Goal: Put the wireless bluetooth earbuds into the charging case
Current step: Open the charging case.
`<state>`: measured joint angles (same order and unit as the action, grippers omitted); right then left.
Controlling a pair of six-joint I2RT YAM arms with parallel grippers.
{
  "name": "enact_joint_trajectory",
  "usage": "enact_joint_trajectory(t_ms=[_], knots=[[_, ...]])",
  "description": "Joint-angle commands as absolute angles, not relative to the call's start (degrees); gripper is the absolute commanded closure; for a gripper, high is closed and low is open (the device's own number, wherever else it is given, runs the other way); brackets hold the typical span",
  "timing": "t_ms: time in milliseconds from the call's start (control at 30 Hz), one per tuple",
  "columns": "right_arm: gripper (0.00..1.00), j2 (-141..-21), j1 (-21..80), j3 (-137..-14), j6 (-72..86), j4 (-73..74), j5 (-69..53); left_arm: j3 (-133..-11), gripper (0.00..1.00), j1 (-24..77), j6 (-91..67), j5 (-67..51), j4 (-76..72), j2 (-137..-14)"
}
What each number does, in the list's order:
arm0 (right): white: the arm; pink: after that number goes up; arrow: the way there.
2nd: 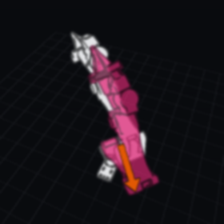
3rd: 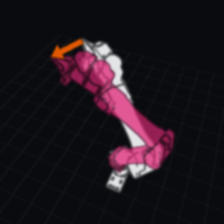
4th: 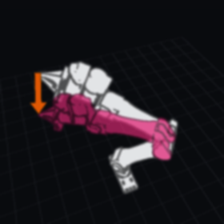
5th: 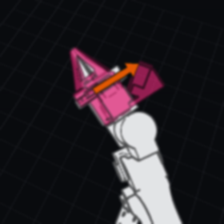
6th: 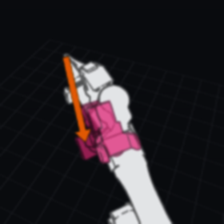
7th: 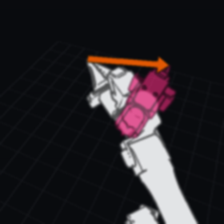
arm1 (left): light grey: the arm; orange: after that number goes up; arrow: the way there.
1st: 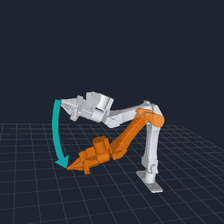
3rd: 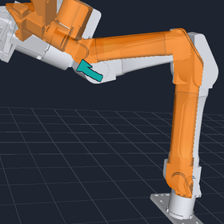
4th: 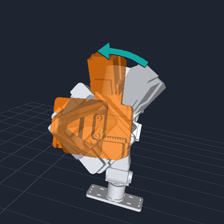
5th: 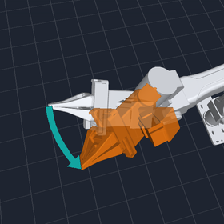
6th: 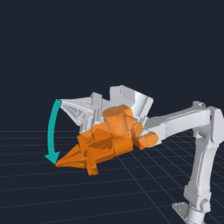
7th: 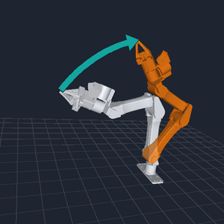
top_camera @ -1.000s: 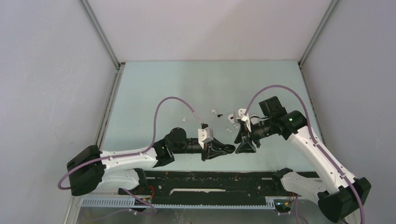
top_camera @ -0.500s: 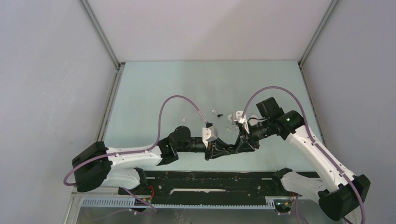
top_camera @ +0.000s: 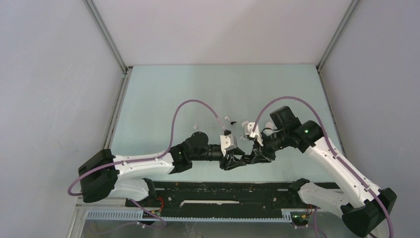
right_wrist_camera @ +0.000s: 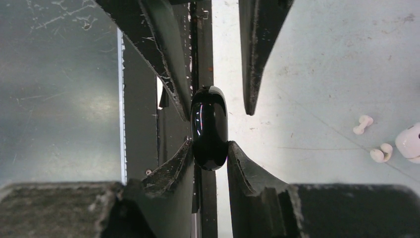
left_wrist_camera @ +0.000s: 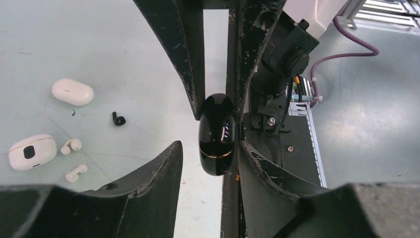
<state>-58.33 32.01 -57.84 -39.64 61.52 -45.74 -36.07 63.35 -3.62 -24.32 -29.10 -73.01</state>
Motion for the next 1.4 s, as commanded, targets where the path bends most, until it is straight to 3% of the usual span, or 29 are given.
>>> enact_joint_trajectory(t_ms=[0,233,700,933,1100,1367], knots=[[0.93,-57.98,33.17,-58.54,-39.64,60.94,-42.87,-36.75,0.48,64.61,1.35,-22.09,-27.85,-73.13],[0.94,-59.56,34.78,-61.21,-39.47,62.17,-41.01,-35.59,0.53,65.43,-0.73,-20.41,-33.91,-75.3],[0.94,-59.02,34.99,-61.58,-39.38,62.58,-40.33,-33.29,0.51,65.74,-1.48,-19.9,-38.38,-76.72],[0.94,-59.15,34.95,-61.54,-39.3,62.68,-40.17,-32.87,0.57,65.74,-1.97,-19.65,-39.68,-77.08],[0.94,-59.07,34.93,-61.6,-39.2,62.64,-40.08,-32.76,0.52,65.74,-2.22,-19.33,-39.86,-77.56],[0.94,-58.89,34.83,-61.96,-39.11,62.93,-39.73,-32.71,0.53,65.74,-2.71,-19.02,-39.38,-78.07]])
